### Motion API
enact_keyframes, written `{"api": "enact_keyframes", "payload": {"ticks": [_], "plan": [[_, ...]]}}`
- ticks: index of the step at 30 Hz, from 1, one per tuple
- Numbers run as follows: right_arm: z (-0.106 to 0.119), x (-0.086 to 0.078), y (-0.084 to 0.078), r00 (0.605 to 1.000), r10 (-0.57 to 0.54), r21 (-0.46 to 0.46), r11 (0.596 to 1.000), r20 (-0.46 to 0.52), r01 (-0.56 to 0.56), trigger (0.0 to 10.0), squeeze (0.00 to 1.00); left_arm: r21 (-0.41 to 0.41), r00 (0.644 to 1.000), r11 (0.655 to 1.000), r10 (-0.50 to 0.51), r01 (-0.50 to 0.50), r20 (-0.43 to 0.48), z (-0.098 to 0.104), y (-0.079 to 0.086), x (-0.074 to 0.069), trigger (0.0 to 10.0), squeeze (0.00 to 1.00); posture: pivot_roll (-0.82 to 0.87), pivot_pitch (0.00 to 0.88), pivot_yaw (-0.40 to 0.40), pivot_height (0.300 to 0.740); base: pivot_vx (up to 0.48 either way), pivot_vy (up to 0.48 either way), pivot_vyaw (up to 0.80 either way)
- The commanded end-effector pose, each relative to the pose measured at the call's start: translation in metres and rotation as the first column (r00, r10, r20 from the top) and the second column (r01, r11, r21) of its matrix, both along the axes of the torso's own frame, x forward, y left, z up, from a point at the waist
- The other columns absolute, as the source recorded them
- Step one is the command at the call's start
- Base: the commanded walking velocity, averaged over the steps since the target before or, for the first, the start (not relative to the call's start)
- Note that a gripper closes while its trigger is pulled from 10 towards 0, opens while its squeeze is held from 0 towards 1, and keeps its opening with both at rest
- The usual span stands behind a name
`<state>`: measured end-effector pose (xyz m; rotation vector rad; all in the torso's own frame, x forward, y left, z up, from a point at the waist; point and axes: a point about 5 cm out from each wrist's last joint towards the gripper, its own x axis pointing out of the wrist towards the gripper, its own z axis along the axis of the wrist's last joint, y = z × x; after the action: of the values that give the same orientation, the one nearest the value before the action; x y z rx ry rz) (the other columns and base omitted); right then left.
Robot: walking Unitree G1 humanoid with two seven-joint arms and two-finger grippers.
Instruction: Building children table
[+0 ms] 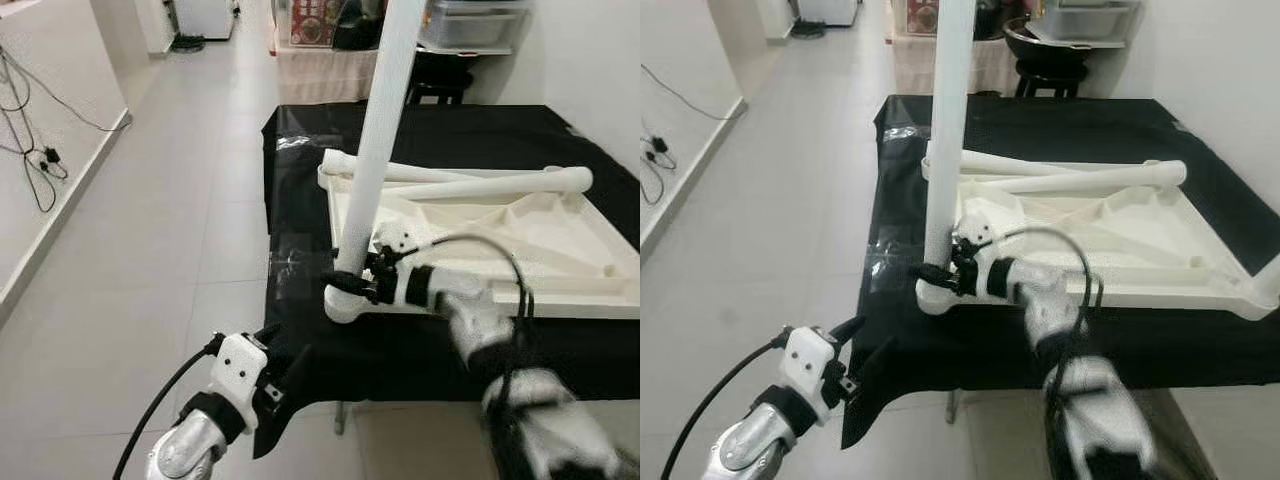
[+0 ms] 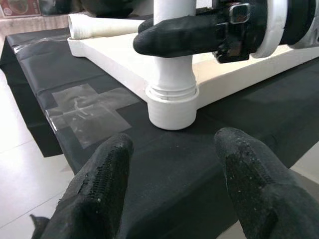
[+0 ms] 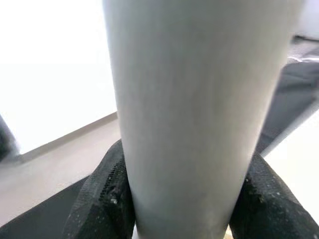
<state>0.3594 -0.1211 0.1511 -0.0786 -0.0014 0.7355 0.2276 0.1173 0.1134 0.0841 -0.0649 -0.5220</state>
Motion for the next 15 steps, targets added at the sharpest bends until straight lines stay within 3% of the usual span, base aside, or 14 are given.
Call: {"api": "enact_keyframes", "payload": {"ticks": [1, 2, 3, 4, 13, 14, 15], "plan": [[-0.025, -0.021, -0.015, 0.933, -0.359, -0.057, 0.932, -0.013, 0.358, 0.0, 0.00, -0.008, 1.000, 1.000, 0.001, -0.001, -0.007, 0.001, 0.003, -0.002, 10.0, 0.00, 0.00, 0.146, -0.048, 0.740, 0.000, 0.000, 0.00], [-0.020, -0.031, -0.013, 0.911, -0.410, -0.067, 0.908, 0.052, 0.413, 0.0, 0.00, -0.008, 1.000, 1.000, 0.002, -0.002, -0.006, 0.002, 0.005, -0.002, 10.0, 0.00, 0.00, 0.146, -0.040, 0.740, 0.000, 0.000, 0.00], [-0.020, -0.031, -0.013, 0.911, -0.410, -0.067, 0.908, 0.052, 0.413, 0.0, 0.00, -0.008, 1.000, 1.000, 0.002, -0.002, -0.006, 0.002, 0.005, -0.002, 10.0, 0.00, 0.00, 0.146, -0.040, 0.740, 0.000, 0.000, 0.00], [-0.023, -0.035, -0.012, 0.894, -0.449, -0.040, 0.893, -0.008, 0.448, 0.0, 0.00, -0.007, 1.000, 1.000, 0.002, -0.002, -0.006, 0.001, 0.006, -0.001, 10.0, 0.00, -0.03, 0.135, -0.027, 0.740, 0.000, 0.000, 0.00], [-0.026, -0.035, -0.001, 0.922, -0.388, -0.097, 0.917, -0.001, 0.386, 0.0, 0.00, -0.010, 1.000, 1.000, -0.019, 0.019, -0.008, 0.001, 0.004, 0.003, 10.0, 0.00, -0.02, 0.129, -0.038, 0.740, 0.000, 0.000, 0.00], [-0.025, -0.035, -0.001, 0.920, -0.391, -0.099, 0.916, -0.008, 0.388, 3.4, 0.00, -0.011, 1.000, 1.000, -0.012, 0.012, -0.006, 0.001, 0.004, 0.003, 10.0, 0.00, -0.02, 0.130, -0.041, 0.740, 0.000, 0.000, 0.00], [-0.021, -0.033, 0.000, 0.922, -0.387, -0.091, 0.919, -0.017, 0.384, 10.0, 0.00, -0.011, 1.000, 1.000, -0.005, 0.005, -0.005, 0.001, 0.004, 0.003, 10.0, 0.00, -0.02, 0.130, -0.049, 0.740, 0.000, 0.000, 0.00]]}}
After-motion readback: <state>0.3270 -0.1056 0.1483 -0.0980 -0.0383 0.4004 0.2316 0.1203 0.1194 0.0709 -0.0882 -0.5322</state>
